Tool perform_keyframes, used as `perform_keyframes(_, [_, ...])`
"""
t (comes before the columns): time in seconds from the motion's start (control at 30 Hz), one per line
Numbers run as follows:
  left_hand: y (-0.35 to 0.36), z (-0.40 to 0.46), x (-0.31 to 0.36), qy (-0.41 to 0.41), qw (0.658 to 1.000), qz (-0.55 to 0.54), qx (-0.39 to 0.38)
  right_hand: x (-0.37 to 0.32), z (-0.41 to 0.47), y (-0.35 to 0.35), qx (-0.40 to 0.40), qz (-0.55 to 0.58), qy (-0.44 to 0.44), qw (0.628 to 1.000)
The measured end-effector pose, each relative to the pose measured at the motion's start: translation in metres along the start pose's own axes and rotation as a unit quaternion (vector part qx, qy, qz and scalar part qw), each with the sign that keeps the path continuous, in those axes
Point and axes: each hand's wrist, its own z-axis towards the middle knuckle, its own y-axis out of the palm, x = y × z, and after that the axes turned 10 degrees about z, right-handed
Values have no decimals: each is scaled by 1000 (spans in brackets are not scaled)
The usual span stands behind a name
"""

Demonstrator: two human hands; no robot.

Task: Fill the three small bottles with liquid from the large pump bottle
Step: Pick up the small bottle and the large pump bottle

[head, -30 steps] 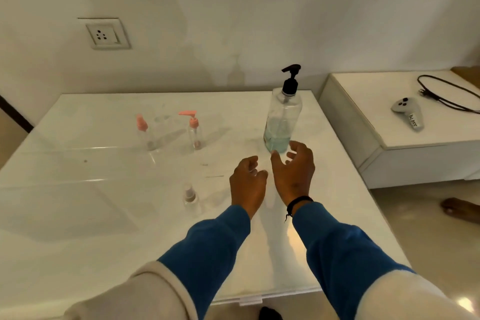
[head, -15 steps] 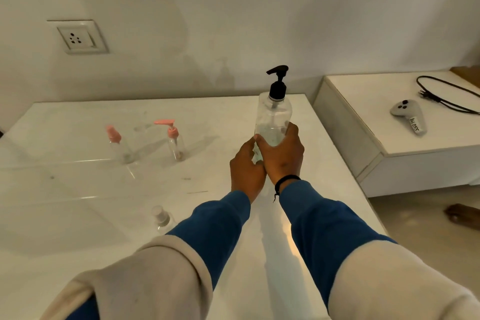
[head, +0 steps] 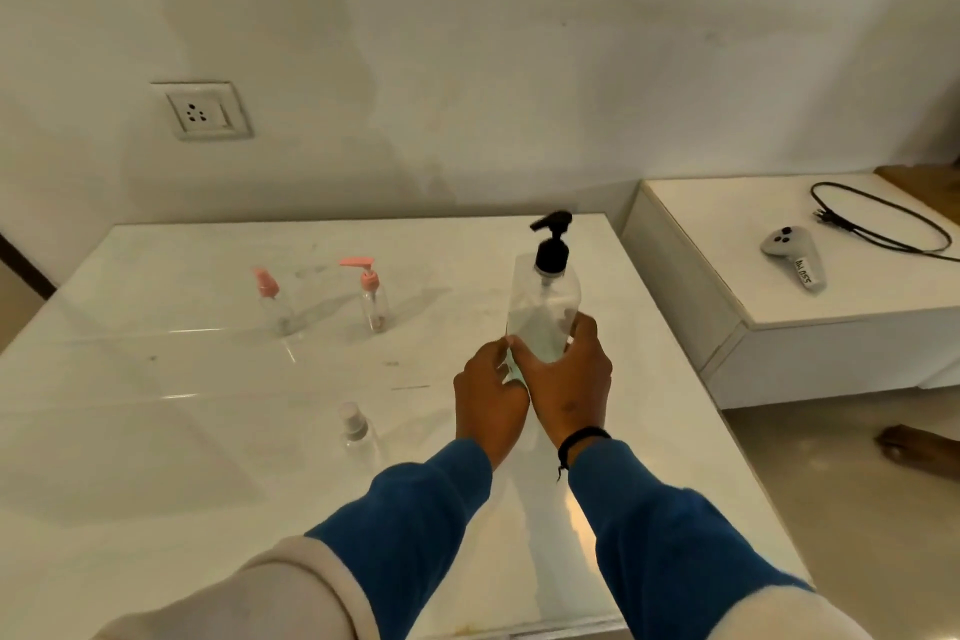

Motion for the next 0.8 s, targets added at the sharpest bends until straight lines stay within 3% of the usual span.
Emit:
perform_keyframes(0.37, [-37,-70,-19,-61,997,14,-43,-8,-89,-28,-12,-9,3,1000])
perform_keyframes(0.8, [-47,-99,-12,-52,993,38,-100,-10,-114,-38,-19,-29,3,999])
